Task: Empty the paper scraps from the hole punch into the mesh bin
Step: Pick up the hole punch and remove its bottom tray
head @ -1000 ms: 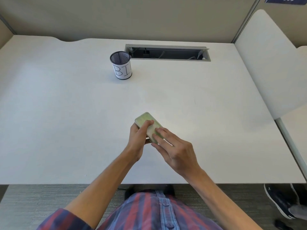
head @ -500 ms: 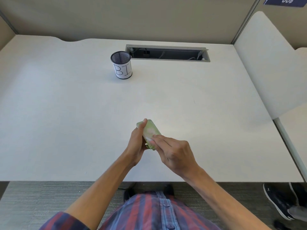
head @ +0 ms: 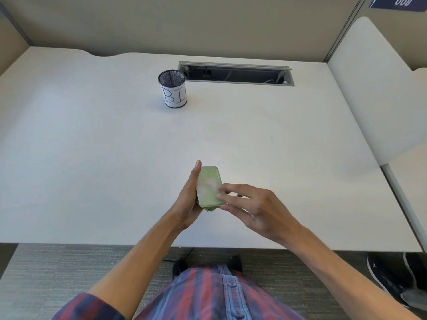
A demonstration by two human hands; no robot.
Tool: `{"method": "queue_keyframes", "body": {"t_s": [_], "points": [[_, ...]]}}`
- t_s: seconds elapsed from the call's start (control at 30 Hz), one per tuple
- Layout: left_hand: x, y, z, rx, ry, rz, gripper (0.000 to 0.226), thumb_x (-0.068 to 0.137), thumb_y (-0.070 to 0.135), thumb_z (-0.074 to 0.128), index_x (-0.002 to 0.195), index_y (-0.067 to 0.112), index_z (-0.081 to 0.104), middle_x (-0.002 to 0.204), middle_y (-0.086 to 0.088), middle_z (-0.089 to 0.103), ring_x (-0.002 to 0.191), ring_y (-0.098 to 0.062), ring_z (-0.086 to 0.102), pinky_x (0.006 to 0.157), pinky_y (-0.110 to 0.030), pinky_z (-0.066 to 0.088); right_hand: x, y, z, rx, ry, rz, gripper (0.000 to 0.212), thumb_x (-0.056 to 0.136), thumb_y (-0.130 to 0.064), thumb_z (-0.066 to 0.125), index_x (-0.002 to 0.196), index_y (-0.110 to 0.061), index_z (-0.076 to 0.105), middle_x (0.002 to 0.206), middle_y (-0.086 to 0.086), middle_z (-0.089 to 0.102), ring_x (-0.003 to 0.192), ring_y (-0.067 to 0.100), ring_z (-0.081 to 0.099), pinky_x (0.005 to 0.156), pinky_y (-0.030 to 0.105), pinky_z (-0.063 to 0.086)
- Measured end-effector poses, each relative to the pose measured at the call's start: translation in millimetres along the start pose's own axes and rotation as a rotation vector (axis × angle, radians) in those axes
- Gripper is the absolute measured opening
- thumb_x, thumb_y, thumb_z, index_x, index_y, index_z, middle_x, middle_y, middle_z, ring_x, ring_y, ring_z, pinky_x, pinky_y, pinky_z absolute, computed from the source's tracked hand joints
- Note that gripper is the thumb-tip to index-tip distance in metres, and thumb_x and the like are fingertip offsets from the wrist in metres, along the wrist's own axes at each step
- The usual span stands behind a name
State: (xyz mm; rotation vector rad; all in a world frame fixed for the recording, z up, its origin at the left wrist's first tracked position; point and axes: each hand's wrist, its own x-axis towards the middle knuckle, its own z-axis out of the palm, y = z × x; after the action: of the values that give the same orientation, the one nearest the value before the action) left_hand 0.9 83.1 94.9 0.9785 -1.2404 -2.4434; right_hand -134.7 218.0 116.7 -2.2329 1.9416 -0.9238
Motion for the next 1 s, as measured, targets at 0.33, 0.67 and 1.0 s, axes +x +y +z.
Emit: {"method": "queue_keyframes", "body": {"t_s": [0.33, 0.67, 1.0], "points": [[-6.0, -6.1, -1.4, -0.09, -0.059, -0.061, 0.079, 0.074, 0.086, 0.025, 0.08, 0.018, 0.063, 0.073, -0.004, 0.062, 0.065, -0.017, 0.056, 0.063, -0.028, 0.043, 5.2, -11.1, -1.0, -0.004, 0.127, -0.074, 0.022, 0.096, -0.017, 0.06, 0.109, -0.005, 0.072, 0.106, 0.004, 0.074, 0.091, 0.02, 0.071, 0.062, 0.035, 0.058], [-8.3, -16.4, 0.5, -0.153, -0.117, -0.043, 0.089, 0.061, 0.093, 0.04, 0.108, 0.022, 0.066, 0.087, -0.004, 0.065, 0.076, -0.014, 0.061, 0.071, -0.032, 0.049, 13.7, -11.6, -12.7, -0.023, 0.448, 0.008, 0.023, 0.097, -0.013, 0.055, 0.1, 0.003, 0.072, 0.09, 0.007, 0.075, 0.078, 0.016, 0.069, 0.068, 0.02, 0.054], [-11.3, -5.8, 4.6, -0.027, -0.054, -0.025, 0.081, 0.066, 0.083, 0.034, 0.112, 0.021, 0.06, 0.081, 0.0, 0.071, 0.077, -0.011, 0.067, 0.07, -0.031, 0.052, 15.9, -15.8, -17.7, 0.137, 0.602, 0.226, 0.018, 0.092, -0.008, 0.059, 0.097, 0.003, 0.072, 0.08, 0.004, 0.074, 0.077, 0.008, 0.07, 0.069, 0.019, 0.056]]}}
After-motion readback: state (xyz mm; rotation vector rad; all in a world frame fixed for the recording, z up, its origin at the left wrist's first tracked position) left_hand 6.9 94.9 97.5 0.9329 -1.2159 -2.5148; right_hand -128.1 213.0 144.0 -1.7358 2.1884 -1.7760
